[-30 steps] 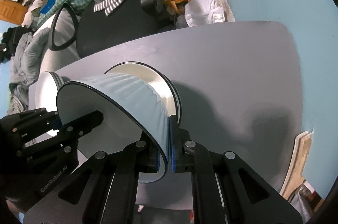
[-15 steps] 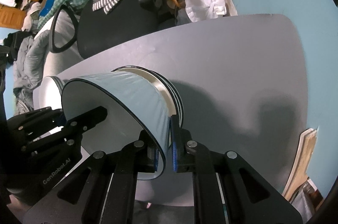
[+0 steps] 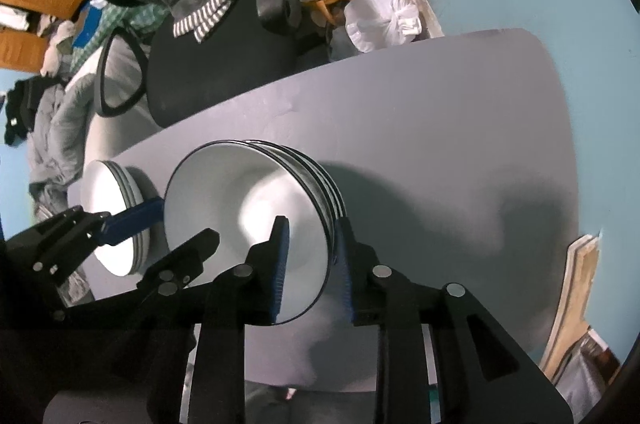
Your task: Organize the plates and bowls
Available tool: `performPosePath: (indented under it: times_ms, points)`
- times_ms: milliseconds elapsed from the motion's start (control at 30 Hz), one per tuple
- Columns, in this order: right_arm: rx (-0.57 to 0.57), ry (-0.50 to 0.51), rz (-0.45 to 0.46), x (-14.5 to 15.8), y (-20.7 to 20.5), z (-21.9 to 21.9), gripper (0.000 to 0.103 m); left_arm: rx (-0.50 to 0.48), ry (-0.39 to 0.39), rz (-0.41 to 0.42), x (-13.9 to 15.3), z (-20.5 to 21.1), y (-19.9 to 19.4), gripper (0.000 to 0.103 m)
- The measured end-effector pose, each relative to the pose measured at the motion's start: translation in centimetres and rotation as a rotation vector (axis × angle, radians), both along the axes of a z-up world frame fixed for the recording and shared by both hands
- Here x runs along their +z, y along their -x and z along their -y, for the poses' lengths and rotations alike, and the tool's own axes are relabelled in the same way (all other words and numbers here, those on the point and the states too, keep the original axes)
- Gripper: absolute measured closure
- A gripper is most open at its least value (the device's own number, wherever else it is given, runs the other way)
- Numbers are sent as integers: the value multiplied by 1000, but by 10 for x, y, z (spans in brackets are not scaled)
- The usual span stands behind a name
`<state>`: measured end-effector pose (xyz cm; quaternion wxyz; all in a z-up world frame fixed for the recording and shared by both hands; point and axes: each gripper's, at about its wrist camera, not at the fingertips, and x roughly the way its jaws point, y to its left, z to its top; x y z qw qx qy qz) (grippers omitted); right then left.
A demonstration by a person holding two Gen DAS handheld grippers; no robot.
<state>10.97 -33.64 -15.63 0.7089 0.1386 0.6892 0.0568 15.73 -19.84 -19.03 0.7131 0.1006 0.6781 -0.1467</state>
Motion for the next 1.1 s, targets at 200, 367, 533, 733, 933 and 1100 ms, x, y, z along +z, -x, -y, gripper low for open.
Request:
performPosePath:
  times_ms: [200,367,533,733,933,1100]
  points:
    - [-5,52,63,18,8,2,53,53,45,32,20,-17,4,49]
    - [6,102,123,37,13,2,42,82,83,76,43,-32,12,44]
    - [16,145,172,56,20,-2,36,111,130,112,66,-46,21,41]
    - [28,169,223,78,26,-10,33,132,190,134,87,-64,33,38]
    - [38,192,266,96,35,-18,33,149,242,145,100,-80,47,37]
    - [40,209,292,106,43,-23,33,158,255,148,104,-89,57,37]
